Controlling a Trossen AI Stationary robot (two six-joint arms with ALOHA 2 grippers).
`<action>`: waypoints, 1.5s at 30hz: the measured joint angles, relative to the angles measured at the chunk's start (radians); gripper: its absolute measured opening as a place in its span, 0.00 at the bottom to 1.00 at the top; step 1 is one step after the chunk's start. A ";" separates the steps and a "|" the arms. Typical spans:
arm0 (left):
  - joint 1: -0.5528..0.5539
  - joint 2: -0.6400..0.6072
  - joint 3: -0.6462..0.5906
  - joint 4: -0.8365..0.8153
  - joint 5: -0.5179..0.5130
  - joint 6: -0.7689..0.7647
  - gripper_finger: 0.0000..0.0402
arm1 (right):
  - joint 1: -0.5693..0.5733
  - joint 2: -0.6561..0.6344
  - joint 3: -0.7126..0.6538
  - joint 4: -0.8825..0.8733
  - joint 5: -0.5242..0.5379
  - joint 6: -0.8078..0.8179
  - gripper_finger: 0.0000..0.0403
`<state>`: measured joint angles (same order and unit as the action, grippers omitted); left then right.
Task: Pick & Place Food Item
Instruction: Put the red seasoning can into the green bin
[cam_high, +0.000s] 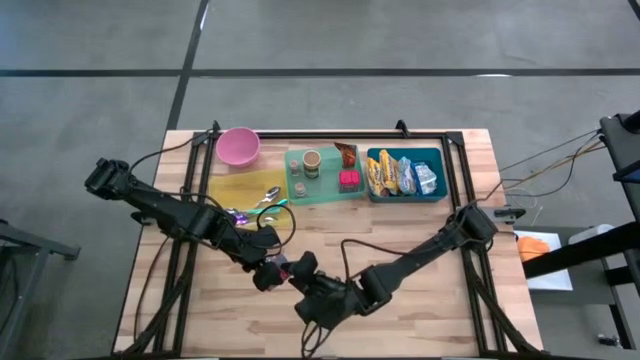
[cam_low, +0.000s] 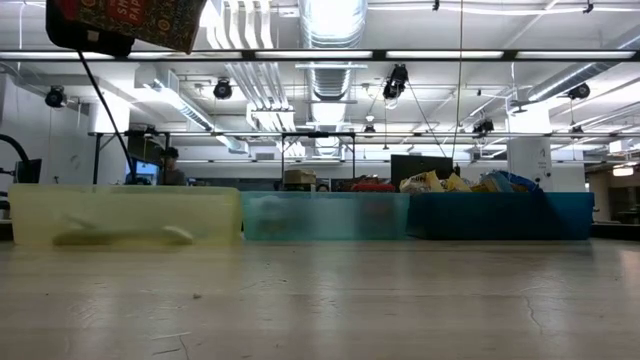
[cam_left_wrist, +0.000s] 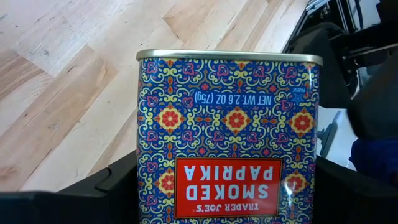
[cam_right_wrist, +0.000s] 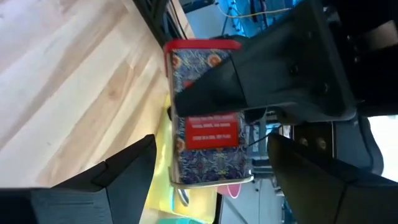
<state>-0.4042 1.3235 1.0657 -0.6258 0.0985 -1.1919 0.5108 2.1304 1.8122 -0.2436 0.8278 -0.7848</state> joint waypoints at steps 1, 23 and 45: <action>0.000 0.000 0.000 0.000 0.000 0.000 0.78 | -0.004 0.000 0.000 0.003 -0.007 -0.001 0.75; 0.000 0.001 0.000 0.001 0.045 0.000 0.78 | -0.021 0.001 0.000 -0.057 -0.073 -0.026 0.75; -0.015 0.002 -0.008 0.072 0.080 0.043 0.78 | -0.039 0.001 0.000 -0.007 -0.115 -0.108 0.75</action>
<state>-0.4189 1.3258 1.0576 -0.5535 0.1788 -1.1491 0.4719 2.1309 1.8122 -0.2504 0.7131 -0.8927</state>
